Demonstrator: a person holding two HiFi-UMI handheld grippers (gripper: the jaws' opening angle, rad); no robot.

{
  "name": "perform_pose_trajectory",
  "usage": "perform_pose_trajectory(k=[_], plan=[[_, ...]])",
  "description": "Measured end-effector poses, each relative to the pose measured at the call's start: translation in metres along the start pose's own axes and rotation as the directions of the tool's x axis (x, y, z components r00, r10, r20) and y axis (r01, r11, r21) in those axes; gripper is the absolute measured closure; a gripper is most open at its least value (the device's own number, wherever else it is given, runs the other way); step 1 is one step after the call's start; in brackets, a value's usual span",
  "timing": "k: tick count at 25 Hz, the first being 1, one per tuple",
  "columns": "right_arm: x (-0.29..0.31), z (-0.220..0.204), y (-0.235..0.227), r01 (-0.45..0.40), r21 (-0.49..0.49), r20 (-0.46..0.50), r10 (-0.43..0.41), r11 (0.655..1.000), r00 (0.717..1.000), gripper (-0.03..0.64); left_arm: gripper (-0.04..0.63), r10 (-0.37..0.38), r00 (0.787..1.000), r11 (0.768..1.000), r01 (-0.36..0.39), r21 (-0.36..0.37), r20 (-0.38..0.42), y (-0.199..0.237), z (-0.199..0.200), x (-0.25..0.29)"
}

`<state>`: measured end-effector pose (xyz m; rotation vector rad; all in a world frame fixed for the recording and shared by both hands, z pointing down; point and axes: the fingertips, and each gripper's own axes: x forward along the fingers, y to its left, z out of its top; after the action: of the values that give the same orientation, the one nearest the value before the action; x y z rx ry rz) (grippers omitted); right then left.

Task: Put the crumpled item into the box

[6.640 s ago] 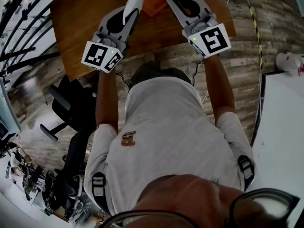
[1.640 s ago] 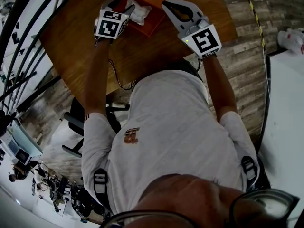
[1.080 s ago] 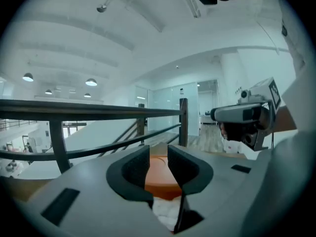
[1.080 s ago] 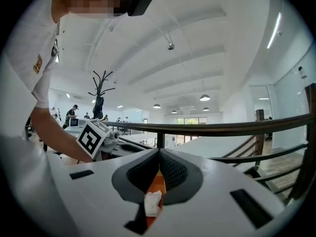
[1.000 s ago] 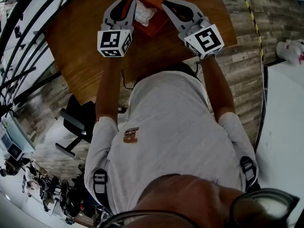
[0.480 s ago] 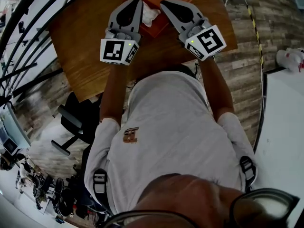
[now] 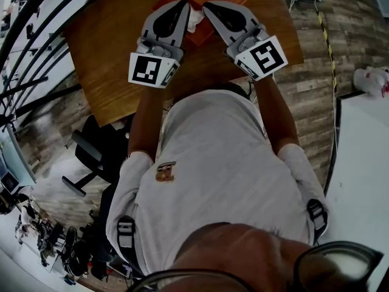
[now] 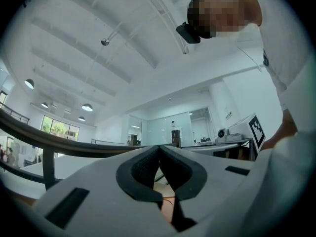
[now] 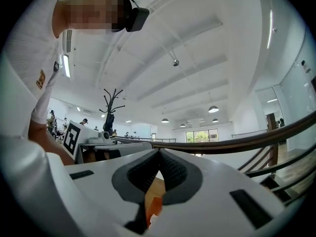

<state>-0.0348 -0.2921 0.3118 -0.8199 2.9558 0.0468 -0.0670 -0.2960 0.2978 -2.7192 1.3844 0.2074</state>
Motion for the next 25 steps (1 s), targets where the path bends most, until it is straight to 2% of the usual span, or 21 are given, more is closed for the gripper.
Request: perform_pose_trajectory(k=[8,25], plan=[[-0.008,0.005,0.009,-0.002,-0.026,0.007,0.002,1.000,1.000,0.584,0.575,-0.017,1.000,1.000,0.017,-0.001,0.002,-0.014,0.004,-0.006],[-0.008,0.008,0.018,-0.003,-0.059,0.011,0.004,0.998,1.000,0.584,0.575,-0.013,1.000,1.000,0.014,-0.015,0.004,-0.015,0.003,-0.015]])
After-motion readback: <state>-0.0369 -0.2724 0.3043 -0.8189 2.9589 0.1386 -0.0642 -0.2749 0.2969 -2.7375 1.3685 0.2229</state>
